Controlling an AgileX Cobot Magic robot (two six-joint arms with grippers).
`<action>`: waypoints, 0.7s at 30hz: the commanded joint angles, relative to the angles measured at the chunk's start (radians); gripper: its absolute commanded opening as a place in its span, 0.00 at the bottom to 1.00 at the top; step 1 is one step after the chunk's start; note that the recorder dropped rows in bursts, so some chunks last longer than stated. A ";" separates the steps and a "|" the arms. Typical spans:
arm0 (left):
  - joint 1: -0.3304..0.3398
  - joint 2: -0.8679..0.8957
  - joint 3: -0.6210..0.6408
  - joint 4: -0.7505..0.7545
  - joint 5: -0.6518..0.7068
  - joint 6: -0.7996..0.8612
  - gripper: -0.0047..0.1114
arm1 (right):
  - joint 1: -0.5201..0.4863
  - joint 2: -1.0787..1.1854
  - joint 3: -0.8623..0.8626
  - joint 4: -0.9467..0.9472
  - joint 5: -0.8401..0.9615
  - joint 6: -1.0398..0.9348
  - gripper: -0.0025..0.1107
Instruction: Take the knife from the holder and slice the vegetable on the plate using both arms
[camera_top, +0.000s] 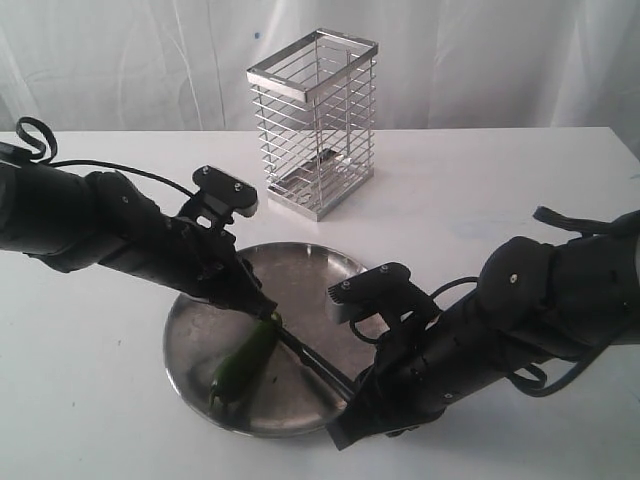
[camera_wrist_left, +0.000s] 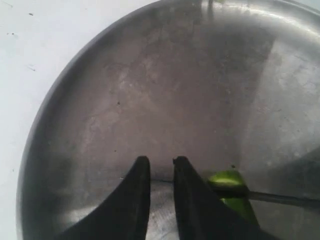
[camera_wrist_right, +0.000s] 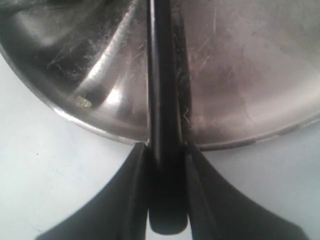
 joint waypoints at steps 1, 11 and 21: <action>0.002 0.009 -0.005 -0.018 0.010 -0.006 0.25 | 0.002 0.009 -0.003 -0.003 0.008 -0.016 0.02; 0.002 0.009 -0.005 -0.018 0.012 -0.009 0.25 | 0.002 0.009 -0.003 -0.003 0.008 -0.016 0.02; 0.002 0.051 -0.005 -0.018 -0.012 -0.009 0.25 | 0.002 0.009 -0.003 -0.003 0.011 -0.017 0.02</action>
